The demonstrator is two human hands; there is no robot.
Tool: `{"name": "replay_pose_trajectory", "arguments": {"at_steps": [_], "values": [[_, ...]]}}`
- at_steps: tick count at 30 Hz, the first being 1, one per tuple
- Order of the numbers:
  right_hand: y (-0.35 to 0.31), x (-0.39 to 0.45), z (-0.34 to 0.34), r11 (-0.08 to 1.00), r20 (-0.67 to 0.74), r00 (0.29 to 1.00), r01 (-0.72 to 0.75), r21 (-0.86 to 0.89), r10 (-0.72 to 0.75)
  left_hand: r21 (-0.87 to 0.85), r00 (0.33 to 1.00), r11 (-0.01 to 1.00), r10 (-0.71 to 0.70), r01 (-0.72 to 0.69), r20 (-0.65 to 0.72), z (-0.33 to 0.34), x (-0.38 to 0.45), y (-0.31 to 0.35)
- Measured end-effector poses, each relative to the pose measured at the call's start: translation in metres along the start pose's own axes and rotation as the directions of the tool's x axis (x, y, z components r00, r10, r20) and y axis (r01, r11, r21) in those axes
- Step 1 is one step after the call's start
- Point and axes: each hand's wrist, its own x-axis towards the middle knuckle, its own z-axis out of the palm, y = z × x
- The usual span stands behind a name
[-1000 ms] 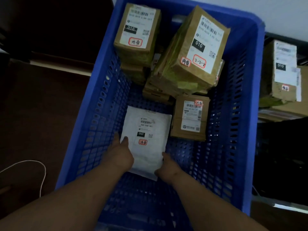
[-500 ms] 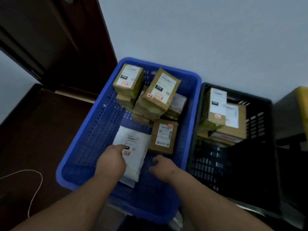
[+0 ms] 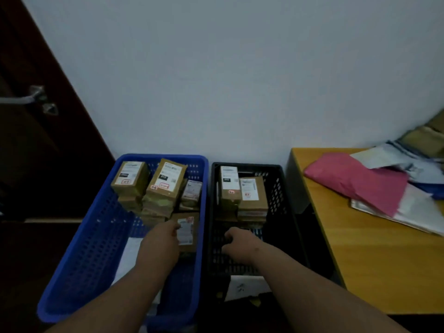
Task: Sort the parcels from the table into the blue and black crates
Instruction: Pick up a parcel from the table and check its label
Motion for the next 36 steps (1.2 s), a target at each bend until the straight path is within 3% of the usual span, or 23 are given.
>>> {"name": "replay_pose_trajectory", "arguments": {"at_steps": [9, 13, 17, 22, 24, 26, 29, 33, 36], "values": [[0.094, -0.075, -0.025, 0.998, -0.116, 0.992, -0.054, 0.038, 0.058, 0.224, 0.964, 0.938, 0.25, -0.264, 0.086, 0.03, -0.046, 0.088], [0.149, -0.105, -0.055, 0.997, -0.215, 0.974, -0.073, 0.029, 0.078, 0.372, 0.935, 0.859, 0.344, -0.35, 0.086, 0.045, -0.067, 0.161], [0.219, -0.139, -0.102, 0.996, -0.326, 0.942, -0.088, -0.003, 0.082, 0.529, 0.856, 0.703, 0.508, -0.476, 0.095, 0.077, -0.083, 0.241], [0.316, -0.189, -0.162, 0.974, -0.449, 0.875, -0.223, -0.041, 0.182, 0.537, 0.763, 0.583, 0.616, -0.61, 0.197, 0.135, -0.11, 0.345], [0.352, -0.202, -0.182, 0.965, -0.498, 0.84, -0.263, -0.022, 0.218, 0.502, 0.766, 0.607, 0.609, -0.617, 0.206, 0.156, -0.118, 0.379], [0.378, -0.209, -0.195, 0.966, -0.503, 0.835, -0.258, 0.003, 0.224, 0.461, 0.755, 0.619, 0.622, -0.636, 0.206, 0.174, -0.117, 0.398], [0.401, -0.212, -0.206, 0.982, -0.491, 0.854, -0.189, 0.014, 0.172, 0.378, 0.678, 0.597, 0.724, -0.708, 0.127, 0.194, -0.108, 0.417], [0.43, -0.205, -0.225, 0.983, -0.519, 0.842, -0.184, -0.02, 0.147, 0.471, 0.723, 0.575, 0.649, -0.669, 0.235, 0.21, -0.095, 0.451], [0.449, -0.193, -0.245, 0.967, -0.528, 0.833, -0.241, -0.08, 0.164, 0.393, 0.731, 0.632, 0.655, -0.668, 0.189, 0.232, -0.079, 0.471]]}}
